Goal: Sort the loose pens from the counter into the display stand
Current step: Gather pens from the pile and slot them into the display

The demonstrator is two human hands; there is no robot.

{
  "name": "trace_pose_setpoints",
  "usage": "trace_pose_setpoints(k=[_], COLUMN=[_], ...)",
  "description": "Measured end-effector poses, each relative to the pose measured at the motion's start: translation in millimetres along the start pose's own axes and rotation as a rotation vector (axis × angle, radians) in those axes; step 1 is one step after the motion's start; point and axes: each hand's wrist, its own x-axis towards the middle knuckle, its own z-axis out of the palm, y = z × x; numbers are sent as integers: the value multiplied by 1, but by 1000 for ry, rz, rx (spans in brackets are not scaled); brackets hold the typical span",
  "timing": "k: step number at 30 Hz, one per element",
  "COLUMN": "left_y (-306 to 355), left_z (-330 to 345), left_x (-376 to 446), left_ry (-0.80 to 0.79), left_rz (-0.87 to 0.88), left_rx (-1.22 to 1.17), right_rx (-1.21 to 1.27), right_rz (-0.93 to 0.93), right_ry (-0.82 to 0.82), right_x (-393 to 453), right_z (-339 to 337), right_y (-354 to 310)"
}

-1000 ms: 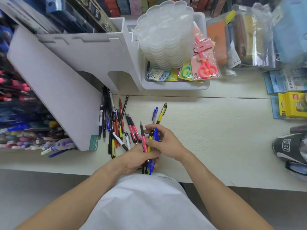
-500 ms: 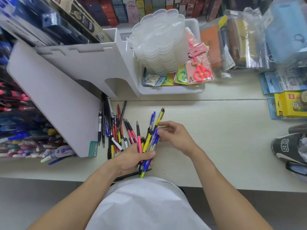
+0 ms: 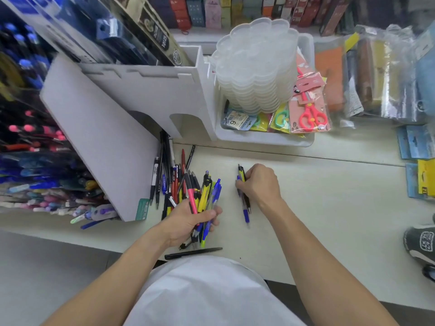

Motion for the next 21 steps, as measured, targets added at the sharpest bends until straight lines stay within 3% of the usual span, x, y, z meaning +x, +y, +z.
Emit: trace_pose_setpoints(k=[4,14,18,21], left_y=[4,5,6,4], left_z=[1,-5,-1,0], left_x=[2,4,3,3], left_ry=[8,12,-1,-22], left_rz=[-20,-16,17,33], left_rx=[-5,10,84,156], right_rx=[-9,448,879,770], right_rz=[-35,29,-54,-198], right_ry=[-59,-43,-327,-436], right_x=[-14,-33,-53,-60], right_z=[7,-6,-32,-33], right_y=[-3,12,4,-1])
